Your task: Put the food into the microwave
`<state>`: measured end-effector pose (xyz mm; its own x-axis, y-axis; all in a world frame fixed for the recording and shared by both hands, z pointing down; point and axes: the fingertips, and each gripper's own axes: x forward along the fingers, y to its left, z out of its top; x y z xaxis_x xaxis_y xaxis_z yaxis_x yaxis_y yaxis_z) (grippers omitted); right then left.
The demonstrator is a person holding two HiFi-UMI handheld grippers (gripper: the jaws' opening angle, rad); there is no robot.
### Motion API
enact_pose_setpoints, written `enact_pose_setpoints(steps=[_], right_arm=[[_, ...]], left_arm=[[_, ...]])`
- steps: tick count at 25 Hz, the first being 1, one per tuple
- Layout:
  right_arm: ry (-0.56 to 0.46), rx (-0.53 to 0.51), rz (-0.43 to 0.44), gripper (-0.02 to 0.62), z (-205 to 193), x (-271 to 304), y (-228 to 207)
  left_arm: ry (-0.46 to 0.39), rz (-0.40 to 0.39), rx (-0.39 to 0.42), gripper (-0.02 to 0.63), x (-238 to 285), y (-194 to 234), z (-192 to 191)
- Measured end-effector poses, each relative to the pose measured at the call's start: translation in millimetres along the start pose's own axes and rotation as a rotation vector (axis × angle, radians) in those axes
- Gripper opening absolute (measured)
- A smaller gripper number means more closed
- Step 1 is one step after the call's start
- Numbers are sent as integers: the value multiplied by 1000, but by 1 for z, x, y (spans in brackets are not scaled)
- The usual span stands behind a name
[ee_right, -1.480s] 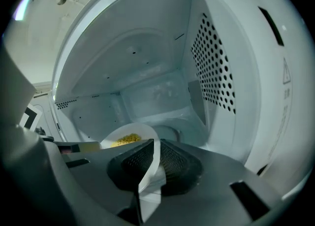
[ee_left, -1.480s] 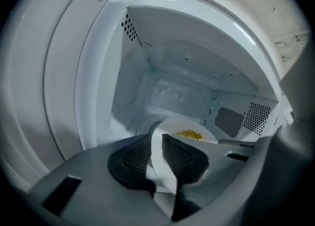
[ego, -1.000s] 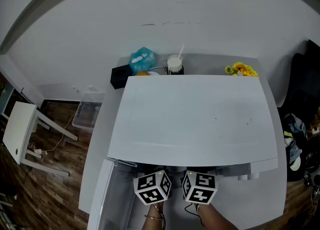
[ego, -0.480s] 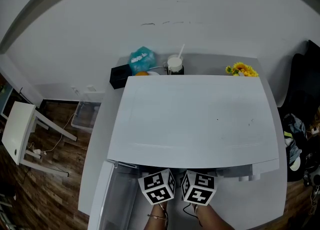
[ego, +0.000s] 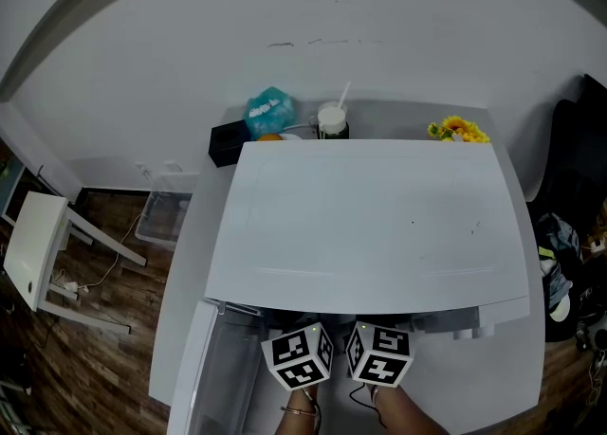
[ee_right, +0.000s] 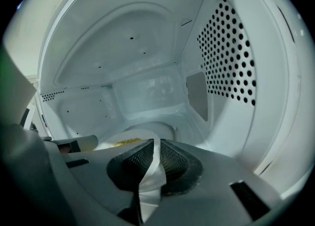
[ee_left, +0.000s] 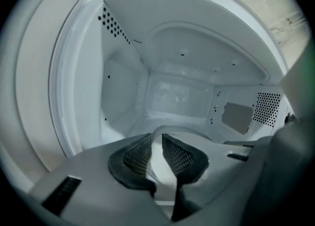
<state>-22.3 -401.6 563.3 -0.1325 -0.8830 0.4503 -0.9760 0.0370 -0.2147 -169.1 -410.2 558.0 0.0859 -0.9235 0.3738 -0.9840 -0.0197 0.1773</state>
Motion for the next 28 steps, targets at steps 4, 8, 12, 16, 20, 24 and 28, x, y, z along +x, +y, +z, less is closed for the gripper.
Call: enact_pose_setpoints(steps=[4,8,12,16,20,24,28], right_arm=[[-3,-15,30,52,0,-5,4],[-4,-30,57,52,1,-14,6],[-20,-39,108,52,4,-26,12],[-31,-49,173,51,4,-46,20],[-75,-90,224,51,6,-74,21],[-69,-132,266,34,1,-100,18],[-55,-205,311,18,-1,-134,14]], left_arm=[[-7,3,-19,71,-12,1,-1],[-7,10,-26,71,-25,-1,-3],[-16,8,-32,71,-42,-6,-2],[-17,-4,-37,63,-65,-14,-6],[-15,-5,-40,23,-91,-21,-8],[-6,-9,-31,12,-119,-28,-9],[21,-24,-41,6,-146,-43,-13]])
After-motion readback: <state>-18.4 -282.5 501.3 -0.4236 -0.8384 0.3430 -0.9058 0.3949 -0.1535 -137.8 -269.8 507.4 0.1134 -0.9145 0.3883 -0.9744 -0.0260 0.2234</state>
